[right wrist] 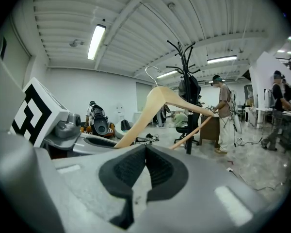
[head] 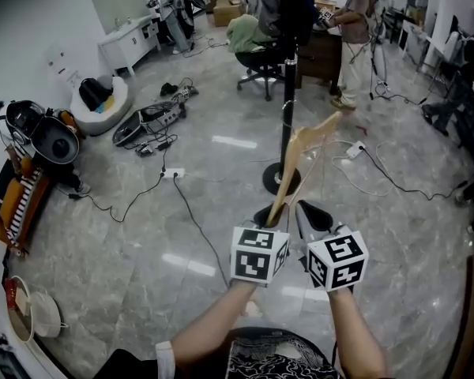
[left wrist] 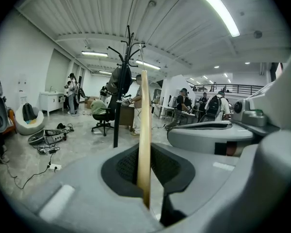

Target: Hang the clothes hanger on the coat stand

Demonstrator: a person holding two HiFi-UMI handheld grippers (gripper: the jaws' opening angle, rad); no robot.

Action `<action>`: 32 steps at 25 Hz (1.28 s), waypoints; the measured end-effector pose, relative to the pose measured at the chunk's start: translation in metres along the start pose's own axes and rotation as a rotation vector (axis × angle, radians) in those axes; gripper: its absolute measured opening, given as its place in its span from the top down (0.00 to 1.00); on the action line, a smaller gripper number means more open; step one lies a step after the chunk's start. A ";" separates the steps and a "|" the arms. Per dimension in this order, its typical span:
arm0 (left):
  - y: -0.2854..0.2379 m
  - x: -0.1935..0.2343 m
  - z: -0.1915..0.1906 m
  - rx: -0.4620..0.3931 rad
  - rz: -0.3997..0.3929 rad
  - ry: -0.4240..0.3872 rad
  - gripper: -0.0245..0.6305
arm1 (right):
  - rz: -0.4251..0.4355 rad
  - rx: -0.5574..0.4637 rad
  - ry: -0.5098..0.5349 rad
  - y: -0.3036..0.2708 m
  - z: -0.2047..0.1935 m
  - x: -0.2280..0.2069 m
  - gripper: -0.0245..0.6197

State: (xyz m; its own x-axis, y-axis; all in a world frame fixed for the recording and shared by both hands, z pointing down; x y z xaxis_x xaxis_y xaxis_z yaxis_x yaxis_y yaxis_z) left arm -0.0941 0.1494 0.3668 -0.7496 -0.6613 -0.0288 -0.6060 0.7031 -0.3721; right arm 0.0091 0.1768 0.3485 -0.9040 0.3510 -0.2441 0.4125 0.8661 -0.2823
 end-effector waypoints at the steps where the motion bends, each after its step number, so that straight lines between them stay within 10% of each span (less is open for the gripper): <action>1: -0.002 0.008 0.000 -0.002 -0.006 0.000 0.90 | -0.005 0.000 0.001 -0.007 0.001 0.003 0.96; 32: -0.047 0.073 -0.004 0.001 -0.116 -0.025 0.90 | -0.103 0.005 -0.029 -0.080 0.006 0.000 0.96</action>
State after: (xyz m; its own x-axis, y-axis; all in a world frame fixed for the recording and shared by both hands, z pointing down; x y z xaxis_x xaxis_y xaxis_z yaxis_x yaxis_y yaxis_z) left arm -0.1215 0.0690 0.3855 -0.6679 -0.7442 -0.0085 -0.6877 0.6215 -0.3751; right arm -0.0234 0.1054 0.3655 -0.9381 0.2498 -0.2401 0.3182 0.8953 -0.3116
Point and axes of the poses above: the fingertips, and each gripper's own axes: y backward along the fingers, x to its left, z out of its top, the point moved 7 cm from there along y, backward along the fingers, and after that the axes turned 11 degrees about -y, right-handed, at the moved point
